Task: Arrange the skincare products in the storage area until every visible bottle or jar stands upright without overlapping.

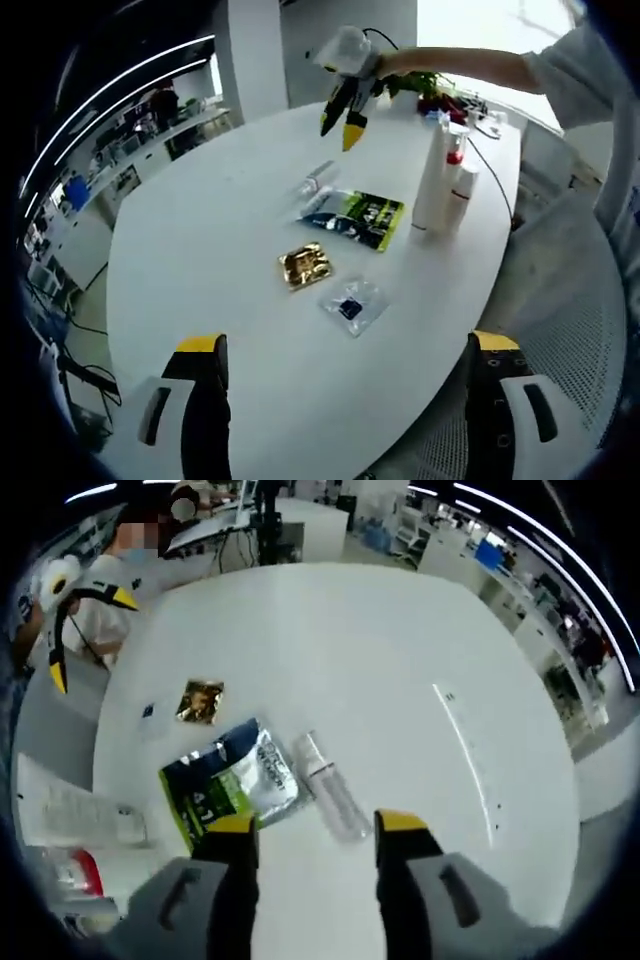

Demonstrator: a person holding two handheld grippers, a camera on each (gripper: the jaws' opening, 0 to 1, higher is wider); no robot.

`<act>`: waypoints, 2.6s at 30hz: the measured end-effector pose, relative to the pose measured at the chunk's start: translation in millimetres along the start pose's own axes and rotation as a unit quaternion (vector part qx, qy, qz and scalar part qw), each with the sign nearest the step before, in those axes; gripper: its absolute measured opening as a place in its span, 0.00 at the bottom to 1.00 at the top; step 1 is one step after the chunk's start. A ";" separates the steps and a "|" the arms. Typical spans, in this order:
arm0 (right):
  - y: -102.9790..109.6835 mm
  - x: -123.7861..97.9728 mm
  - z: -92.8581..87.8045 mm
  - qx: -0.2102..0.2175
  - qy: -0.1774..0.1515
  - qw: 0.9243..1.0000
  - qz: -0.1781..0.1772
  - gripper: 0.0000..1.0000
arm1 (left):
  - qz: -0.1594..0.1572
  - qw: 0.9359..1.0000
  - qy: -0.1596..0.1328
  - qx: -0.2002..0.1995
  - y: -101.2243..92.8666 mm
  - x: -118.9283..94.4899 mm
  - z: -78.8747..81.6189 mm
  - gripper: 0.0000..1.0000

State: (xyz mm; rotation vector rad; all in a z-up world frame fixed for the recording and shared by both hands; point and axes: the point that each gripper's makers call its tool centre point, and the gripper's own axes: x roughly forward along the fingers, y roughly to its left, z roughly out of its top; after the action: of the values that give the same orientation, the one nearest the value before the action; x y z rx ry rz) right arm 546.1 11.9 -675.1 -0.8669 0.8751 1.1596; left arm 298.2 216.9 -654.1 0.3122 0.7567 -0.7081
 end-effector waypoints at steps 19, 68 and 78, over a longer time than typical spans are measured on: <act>-11.1 62.8 -21.1 -0.119 0.088 0.988 0.050 0.32 | -0.009 1.000 0.010 -0.017 0.9 6.4 -7.6 0.97; 52.8 -22.6 -1.4 -0.177 0.043 0.983 0.026 0.18 | -0.027 0.999 -0.027 0.002 -31.7 4.0 17.5 0.97; 68.4 -60.3 -3.7 -0.157 0.018 0.987 0.002 0.19 | -0.020 0.999 -0.042 0.008 -36.7 -1.0 26.8 0.97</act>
State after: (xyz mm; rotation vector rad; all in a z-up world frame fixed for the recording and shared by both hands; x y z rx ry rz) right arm 468.3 -2.3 -629.5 -1.1450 0.7347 1.3096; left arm 286.4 177.3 -635.2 0.2809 0.6784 -0.7607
